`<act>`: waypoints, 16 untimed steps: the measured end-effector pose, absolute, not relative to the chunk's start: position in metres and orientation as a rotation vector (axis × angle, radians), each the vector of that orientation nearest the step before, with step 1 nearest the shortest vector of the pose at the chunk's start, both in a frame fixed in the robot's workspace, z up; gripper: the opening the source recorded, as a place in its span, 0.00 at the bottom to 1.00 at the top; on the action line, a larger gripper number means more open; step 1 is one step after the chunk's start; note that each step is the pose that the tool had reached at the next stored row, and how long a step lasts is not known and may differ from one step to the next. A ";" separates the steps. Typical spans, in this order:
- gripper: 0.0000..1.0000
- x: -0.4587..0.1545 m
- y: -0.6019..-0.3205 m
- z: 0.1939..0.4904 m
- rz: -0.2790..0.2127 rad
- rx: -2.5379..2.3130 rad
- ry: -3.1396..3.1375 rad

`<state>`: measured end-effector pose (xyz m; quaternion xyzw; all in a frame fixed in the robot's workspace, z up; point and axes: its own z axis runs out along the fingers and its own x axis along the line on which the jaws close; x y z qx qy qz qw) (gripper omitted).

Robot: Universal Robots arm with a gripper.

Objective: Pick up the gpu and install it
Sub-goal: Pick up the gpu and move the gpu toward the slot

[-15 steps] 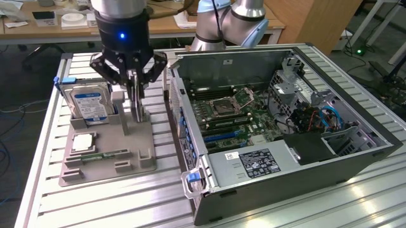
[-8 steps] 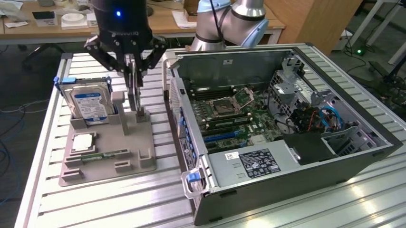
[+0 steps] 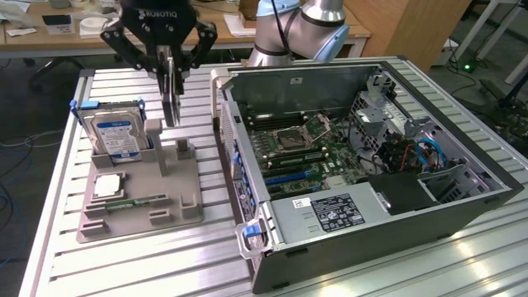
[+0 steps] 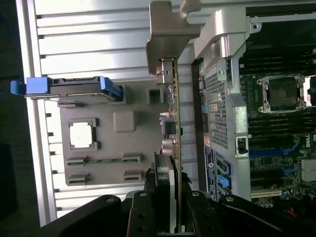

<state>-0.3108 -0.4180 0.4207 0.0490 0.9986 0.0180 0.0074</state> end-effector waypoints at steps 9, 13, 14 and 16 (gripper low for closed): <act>0.28 -0.311 -0.418 0.438 0.057 0.153 3.122; 0.28 -0.311 -0.418 0.438 0.056 0.150 3.123; 0.28 -0.311 -0.418 0.438 0.056 0.141 3.123; 0.28 -0.311 -0.418 0.438 0.057 0.107 3.127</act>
